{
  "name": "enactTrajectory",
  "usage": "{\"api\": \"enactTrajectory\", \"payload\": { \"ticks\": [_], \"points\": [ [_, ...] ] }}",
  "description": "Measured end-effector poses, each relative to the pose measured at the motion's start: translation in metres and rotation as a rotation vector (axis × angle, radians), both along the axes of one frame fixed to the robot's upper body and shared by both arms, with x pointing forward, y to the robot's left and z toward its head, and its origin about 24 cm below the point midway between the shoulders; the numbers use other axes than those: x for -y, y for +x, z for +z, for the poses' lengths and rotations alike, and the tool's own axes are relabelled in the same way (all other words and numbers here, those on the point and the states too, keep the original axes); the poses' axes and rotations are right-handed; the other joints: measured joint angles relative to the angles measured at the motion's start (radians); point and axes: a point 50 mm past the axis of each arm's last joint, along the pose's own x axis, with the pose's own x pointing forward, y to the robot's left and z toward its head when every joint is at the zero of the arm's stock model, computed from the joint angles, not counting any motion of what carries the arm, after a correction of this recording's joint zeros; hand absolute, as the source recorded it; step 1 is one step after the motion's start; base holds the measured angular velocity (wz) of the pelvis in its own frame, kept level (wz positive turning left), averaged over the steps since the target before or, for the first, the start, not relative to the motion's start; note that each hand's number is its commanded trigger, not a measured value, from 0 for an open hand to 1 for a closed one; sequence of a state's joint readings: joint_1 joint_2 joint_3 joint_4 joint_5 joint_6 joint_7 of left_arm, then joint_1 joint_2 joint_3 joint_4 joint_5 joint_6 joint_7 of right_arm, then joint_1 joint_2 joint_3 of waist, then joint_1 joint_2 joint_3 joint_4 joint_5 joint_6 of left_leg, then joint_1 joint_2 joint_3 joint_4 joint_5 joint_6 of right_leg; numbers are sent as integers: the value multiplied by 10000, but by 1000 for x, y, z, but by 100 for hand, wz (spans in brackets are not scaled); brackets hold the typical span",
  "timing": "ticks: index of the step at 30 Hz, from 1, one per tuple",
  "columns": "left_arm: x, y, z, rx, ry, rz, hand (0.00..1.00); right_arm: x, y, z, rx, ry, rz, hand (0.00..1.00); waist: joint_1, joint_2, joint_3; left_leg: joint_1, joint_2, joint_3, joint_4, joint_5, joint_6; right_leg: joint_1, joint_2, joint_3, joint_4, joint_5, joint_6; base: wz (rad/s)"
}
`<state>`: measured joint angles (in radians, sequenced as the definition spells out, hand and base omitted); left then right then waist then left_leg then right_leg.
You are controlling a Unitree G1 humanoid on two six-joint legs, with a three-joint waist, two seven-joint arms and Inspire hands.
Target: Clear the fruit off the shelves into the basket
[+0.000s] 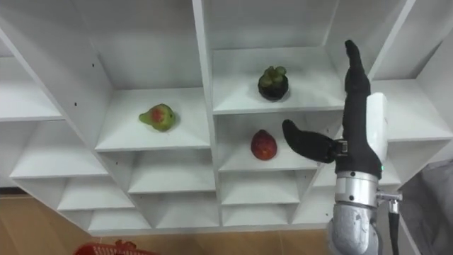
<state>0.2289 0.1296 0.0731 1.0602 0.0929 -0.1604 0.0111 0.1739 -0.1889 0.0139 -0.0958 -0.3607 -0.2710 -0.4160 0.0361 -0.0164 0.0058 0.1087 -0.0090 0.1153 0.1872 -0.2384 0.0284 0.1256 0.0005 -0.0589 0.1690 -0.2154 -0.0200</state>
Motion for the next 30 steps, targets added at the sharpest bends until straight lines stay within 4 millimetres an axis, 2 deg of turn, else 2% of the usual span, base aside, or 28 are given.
{"api": "enactTrajectory", "payload": {
  "ticks": [7, 18, 24, 30],
  "points": [
    [-6, -3, 1, -168, 166, -80, 100, -2, 4, 3, 62, 3, 152, 0, -2, -94, -11, -44, -23, -137, 7, 5, 8, 27, -37, -253, -8, 2, 4, 6],
    [-5, -4, 0, -618, 409, -599, 100, -2, 19, 5, -261, 568, 557, 0, 61, -100, -12, -86, -31, -169, 5, 61, 2, 16, -50, -283, -20, 5, 1, 0],
    [-3, -3, -1, -590, 381, -576, 100, -3, 23, 6, -398, 553, 674, 0, 238, -113, -8, -92, -34, -185, 5, 73, -2, 7, -52, -296, -17, 8, -2, 0],
    [-2, -4, -1, -599, 372, -578, 100, -4, 26, 9, -331, 639, 827, 0, 254, -158, -13, -99, -40, -252, 6, 76, -5, 43, -55, -360, -21, 8, -2, 3]
  ]
}}
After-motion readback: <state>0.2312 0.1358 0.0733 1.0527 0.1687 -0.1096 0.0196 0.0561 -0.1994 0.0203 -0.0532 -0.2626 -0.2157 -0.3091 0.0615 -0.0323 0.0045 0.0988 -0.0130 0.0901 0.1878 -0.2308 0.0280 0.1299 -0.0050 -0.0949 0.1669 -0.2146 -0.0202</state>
